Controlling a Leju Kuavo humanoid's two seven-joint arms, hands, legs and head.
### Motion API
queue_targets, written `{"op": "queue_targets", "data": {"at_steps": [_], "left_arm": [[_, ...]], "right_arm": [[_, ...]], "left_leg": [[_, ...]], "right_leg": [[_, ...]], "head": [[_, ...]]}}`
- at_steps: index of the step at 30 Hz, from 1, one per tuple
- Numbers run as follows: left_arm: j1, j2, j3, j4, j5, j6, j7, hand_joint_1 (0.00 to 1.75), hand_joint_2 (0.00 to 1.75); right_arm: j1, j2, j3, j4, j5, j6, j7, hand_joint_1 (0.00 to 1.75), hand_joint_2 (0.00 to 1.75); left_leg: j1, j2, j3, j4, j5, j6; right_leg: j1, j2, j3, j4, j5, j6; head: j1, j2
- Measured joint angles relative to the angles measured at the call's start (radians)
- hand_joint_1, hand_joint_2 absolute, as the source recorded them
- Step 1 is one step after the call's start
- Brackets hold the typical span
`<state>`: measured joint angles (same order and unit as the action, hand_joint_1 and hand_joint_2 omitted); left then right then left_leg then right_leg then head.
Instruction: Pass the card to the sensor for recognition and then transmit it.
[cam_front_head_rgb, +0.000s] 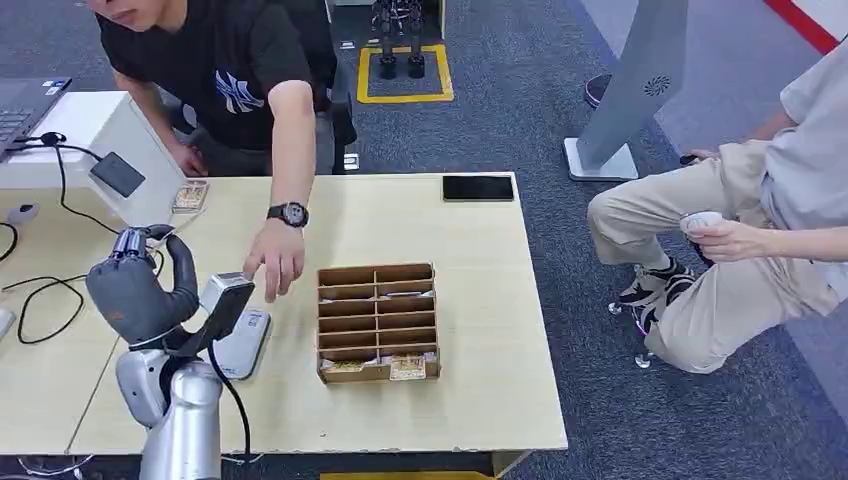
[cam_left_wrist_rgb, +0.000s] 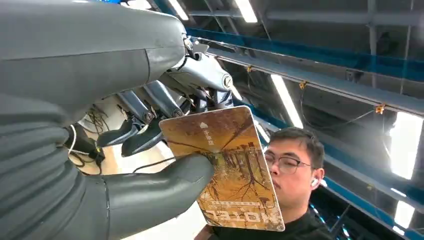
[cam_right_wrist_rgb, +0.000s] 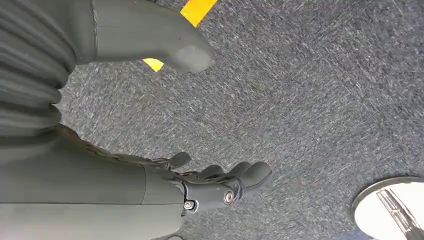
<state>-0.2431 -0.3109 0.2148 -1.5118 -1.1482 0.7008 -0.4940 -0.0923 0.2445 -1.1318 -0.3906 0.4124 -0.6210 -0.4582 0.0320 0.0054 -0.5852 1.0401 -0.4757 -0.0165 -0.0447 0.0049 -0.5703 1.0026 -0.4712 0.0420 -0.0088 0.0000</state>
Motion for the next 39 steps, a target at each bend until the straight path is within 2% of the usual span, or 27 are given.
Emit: {"op": "queue_targets", "data": {"at_steps": [7, 13, 19, 22, 24, 25, 26, 29, 33, 36, 39], "left_arm": [[-0.001, 0.000, -0.004, 0.000, 0.052, 0.000, -0.023, 1.75, 1.75], [0.000, 0.000, -0.004, -0.012, -0.054, 0.000, -0.021, 1.75, 1.75], [0.001, 0.000, -0.004, -0.019, -0.064, 0.000, -0.021, 1.75, 1.75], [0.027, 0.002, 0.014, -0.019, -0.134, 0.000, 0.064, 1.75, 1.75], [0.050, 0.003, 0.076, -0.002, -0.126, 0.000, -0.018, 1.75, 1.75], [0.061, 0.002, 0.114, 0.010, -0.145, 0.000, -0.038, 1.75, 1.75], [0.072, 0.002, 0.134, 0.018, -0.165, 0.000, -0.028, 1.75, 1.75], [0.092, 0.003, 0.160, 0.061, -0.224, 0.000, 0.051, 1.75, 1.75], [0.110, 0.006, 0.178, 0.118, -0.221, 0.000, 0.071, 1.75, 1.75], [0.123, 0.011, 0.179, 0.161, -0.234, 0.000, 0.121, 1.75, 1.75], [0.140, 0.013, 0.179, 0.206, -0.239, 0.000, 0.144, 1.75, 1.75]], "right_arm": [[0.000, 0.000, 0.000, 0.000, 0.000, -0.003, -0.004, 0.00, 1.75], [0.000, 0.000, 0.000, 0.000, -0.001, 0.003, -0.005, 0.00, 1.75], [0.000, 0.000, 0.000, 0.000, -0.001, 0.003, -0.005, 0.00, 1.75], [0.000, 0.000, 0.000, 0.000, -0.019, 0.003, -0.005, 0.00, 1.75], [0.004, 0.000, 0.000, -0.001, -0.017, 0.004, -0.003, 0.00, 1.75], [0.006, 0.000, 0.000, -0.002, -0.016, 0.005, 0.000, 0.00, 1.75], [0.006, 0.000, -0.001, -0.005, -0.016, 0.008, 0.005, 0.00, 1.75], [0.007, 0.000, -0.003, -0.012, -0.011, 0.011, 0.011, 0.00, 1.75], [0.008, 0.000, -0.006, -0.021, -0.011, 0.011, 0.013, 0.00, 1.75], [0.010, 0.000, -0.006, -0.026, -0.011, 0.011, 0.014, 0.00, 1.75], [0.011, 0.000, -0.007, -0.029, -0.011, 0.011, 0.014, 0.00, 1.75]], "left_leg": [[0.000, 0.000, 0.000, 0.000, 0.000, 0.000], [0.000, 0.000, 0.000, 0.000, 0.000, 0.000], [0.000, 0.000, -0.001, 0.000, 0.000, 0.000], [0.000, 0.000, -0.001, -0.001, -0.001, 0.000], [0.000, 0.001, -0.001, 0.000, -0.001, 0.000], [0.000, 0.000, 0.000, 0.000, -0.001, 0.000], [0.000, 0.000, -0.001, 0.000, -0.001, 0.000], [0.000, 0.000, -0.002, 0.000, -0.001, 0.000], [0.000, 0.000, -0.002, 0.000, -0.001, 0.000], [0.000, 0.000, -0.002, 0.000, -0.001, 0.000], [0.000, 0.000, -0.002, 0.000, -0.001, 0.000]], "right_leg": [[0.000, 0.000, 0.000, 0.000, 0.000, 0.000], [0.000, 0.000, 0.000, 0.000, 0.000, 0.000], [0.000, 0.000, 0.001, 0.000, 0.000, 0.000], [0.000, 0.000, 0.001, 0.000, 0.000, 0.000], [0.000, 0.001, 0.000, 0.000, 0.000, 0.000], [0.000, 0.000, 0.000, 0.000, 0.000, 0.000], [0.000, 0.000, -0.001, 0.000, 0.000, 0.000], [0.000, -0.001, -0.001, 0.000, 0.000, 0.000], [0.000, -0.001, -0.001, 0.000, 0.000, 0.000], [0.000, -0.001, -0.001, 0.000, 0.000, 0.000], [0.000, -0.001, -0.001, 0.000, 0.000, 0.000]], "head": [[0.000, 0.000], [0.000, 0.000], [0.000, 0.000], [0.000, 0.000], [0.000, 0.000], [0.000, 0.000], [0.000, 0.000], [0.000, 0.000], [0.000, 0.000], [0.000, 0.000], [0.000, 0.000]]}}
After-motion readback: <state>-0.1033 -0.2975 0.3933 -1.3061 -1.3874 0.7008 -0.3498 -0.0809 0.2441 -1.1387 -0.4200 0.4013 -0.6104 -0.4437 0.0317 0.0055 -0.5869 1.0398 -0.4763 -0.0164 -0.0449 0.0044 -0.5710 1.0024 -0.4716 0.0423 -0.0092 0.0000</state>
